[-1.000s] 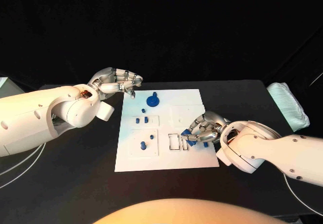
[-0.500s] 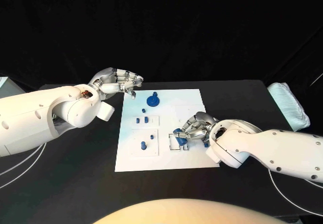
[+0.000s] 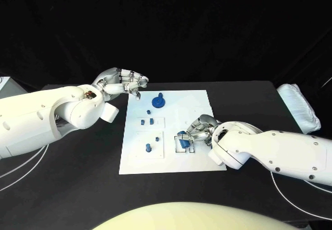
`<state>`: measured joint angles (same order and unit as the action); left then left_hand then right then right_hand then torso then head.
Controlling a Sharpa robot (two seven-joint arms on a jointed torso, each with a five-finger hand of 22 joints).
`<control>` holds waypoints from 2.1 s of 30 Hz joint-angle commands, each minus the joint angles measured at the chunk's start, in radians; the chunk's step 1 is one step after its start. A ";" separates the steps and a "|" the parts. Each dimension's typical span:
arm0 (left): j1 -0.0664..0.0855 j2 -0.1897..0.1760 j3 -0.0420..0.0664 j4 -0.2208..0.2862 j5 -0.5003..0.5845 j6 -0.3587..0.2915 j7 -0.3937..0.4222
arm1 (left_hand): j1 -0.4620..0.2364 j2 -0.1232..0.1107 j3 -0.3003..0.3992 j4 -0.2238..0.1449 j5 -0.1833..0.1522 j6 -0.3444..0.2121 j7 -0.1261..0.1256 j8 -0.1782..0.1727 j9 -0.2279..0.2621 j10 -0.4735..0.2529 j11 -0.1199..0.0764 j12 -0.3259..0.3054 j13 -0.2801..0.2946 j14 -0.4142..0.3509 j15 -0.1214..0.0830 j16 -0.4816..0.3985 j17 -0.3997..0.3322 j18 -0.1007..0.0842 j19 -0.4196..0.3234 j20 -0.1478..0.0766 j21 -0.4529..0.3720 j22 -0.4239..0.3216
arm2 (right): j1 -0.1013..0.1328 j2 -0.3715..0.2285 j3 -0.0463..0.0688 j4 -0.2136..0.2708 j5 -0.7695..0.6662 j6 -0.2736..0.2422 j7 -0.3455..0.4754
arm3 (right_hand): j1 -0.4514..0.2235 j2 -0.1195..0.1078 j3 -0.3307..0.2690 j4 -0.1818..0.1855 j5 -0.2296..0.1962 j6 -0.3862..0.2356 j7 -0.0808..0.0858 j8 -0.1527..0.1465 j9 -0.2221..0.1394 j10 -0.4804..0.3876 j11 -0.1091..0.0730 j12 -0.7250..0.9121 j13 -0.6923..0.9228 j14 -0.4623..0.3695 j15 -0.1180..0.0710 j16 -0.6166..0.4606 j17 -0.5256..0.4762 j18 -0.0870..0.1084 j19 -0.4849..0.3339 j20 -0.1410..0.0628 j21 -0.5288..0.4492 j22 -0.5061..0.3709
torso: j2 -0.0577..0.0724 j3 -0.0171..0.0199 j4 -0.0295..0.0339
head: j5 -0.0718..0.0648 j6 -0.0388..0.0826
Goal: Assemble the parts on the task board
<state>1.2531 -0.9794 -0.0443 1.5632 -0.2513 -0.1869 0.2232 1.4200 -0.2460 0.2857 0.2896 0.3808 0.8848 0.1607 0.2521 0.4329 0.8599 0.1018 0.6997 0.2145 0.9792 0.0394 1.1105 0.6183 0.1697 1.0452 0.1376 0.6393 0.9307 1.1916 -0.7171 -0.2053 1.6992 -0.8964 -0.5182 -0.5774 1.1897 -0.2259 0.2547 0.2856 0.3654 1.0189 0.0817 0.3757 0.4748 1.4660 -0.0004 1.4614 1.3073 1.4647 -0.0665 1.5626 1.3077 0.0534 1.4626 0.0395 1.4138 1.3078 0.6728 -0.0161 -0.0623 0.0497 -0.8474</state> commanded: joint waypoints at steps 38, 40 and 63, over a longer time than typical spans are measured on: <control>0.001 -0.007 0.001 0.004 0.010 0.016 0.003 | 0.001 0.013 0.000 0.000 -0.003 -0.003 0.000 0.007 0.002 -0.003 0.002 -0.003 0.002 0.007 0.002 -0.006 0.002 0.013 0.006 0.000 -0.006 -0.001 | -0.010 -0.017 -0.004 0.030 -0.038 0.023 -0.003 | -0.038 0.005 0.004 0.002 -0.092 0.011 -0.010 0.009 0.003 0.038 -0.004 -0.009 0.172 0.102 -0.004 0.001 0.247 -0.014 0.053 -0.005 -0.009 0.146 | -0.001 0.0000 -0.0012 | 0.008 0.001; 0.001 -0.007 0.001 0.005 0.010 0.016 0.003 | 0.001 0.013 0.000 0.000 -0.003 -0.003 0.000 0.007 0.002 -0.003 0.002 -0.003 0.002 0.007 0.002 -0.006 0.002 0.013 0.006 0.000 -0.006 -0.001 | -0.010 -0.017 -0.004 0.030 -0.041 0.025 0.000 | -0.061 0.010 -0.013 0.003 -0.128 0.010 -0.011 0.012 0.004 0.038 -0.004 -0.011 0.172 0.102 -0.003 0.001 0.247 -0.013 0.052 -0.005 -0.011 0.145 | -0.001 -0.0002 -0.0008 | 0.008 0.000; 0.001 -0.007 0.001 0.002 0.006 0.025 -0.004 | 0.010 0.017 0.003 -0.003 -0.002 -0.001 -0.001 0.009 0.003 -0.003 0.002 -0.005 0.003 0.008 0.002 -0.008 0.004 0.013 0.007 0.000 -0.007 -0.002 | -0.010 -0.048 -0.004 0.047 -0.111 -0.010 0.093 | -0.021 0.121 -0.369 -0.009 -0.186 -0.023 -0.008 0.044 0.020 0.025 -0.002 -0.043 0.162 0.102 -0.002 -0.001 0.243 -0.011 0.052 -0.003 -0.027 0.145 | -0.001 0.0009 -0.0009 | 0.007 0.001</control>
<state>1.2532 -0.9884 -0.0444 1.5639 -0.2489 -0.1795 0.2154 1.4303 -0.2357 0.2857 0.2895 0.3808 0.8848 0.1608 0.2557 0.4345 0.8599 0.1018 0.6997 0.2162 0.9792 0.0394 1.1065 0.6215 0.1697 1.0452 0.1377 0.6357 0.9298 1.1826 -0.7606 -0.2092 1.7402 -0.9600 -0.5073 -0.5538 1.1400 -0.1047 -0.1152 0.2821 0.1631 1.0017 0.0725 0.4169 0.4946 1.4660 -0.0003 1.4245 1.3077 1.4647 -0.0665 1.5626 1.3075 0.0534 1.4626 0.0396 1.3896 1.3080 0.6708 -0.0157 -0.0635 0.0566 -0.8475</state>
